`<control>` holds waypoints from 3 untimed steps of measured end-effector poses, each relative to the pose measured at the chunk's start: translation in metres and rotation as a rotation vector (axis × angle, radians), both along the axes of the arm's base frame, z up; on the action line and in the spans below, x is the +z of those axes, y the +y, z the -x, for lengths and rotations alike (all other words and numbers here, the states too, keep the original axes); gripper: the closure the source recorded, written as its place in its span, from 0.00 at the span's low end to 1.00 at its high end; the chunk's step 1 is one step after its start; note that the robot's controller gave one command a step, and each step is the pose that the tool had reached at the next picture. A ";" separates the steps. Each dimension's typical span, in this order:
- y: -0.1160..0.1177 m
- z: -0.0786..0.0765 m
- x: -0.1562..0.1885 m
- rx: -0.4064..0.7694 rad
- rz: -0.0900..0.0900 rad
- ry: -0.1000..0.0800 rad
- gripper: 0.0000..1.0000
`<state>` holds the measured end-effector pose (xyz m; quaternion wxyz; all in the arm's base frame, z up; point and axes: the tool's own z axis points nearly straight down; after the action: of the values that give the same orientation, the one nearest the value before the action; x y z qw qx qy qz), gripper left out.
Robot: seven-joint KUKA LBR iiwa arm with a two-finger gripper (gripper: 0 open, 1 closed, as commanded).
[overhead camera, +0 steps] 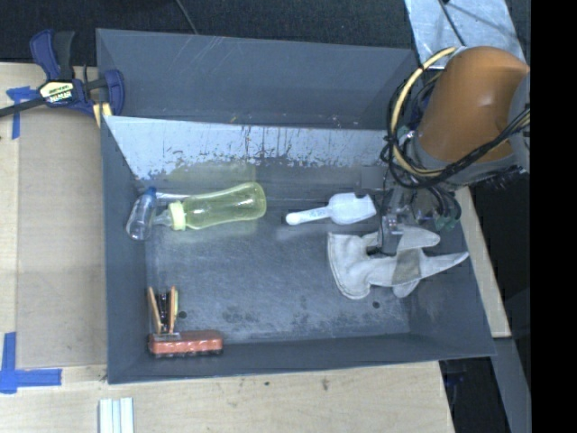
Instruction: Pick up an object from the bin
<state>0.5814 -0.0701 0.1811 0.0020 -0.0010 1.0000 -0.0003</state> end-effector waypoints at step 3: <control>0.001 -0.021 -0.055 0.274 -0.001 0.005 0.00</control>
Offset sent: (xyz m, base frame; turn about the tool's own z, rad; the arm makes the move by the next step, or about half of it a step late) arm 0.0355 0.0106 -0.0695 -0.3201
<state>0.6022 -0.0696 0.1261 -0.0005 -0.1374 0.9905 0.0004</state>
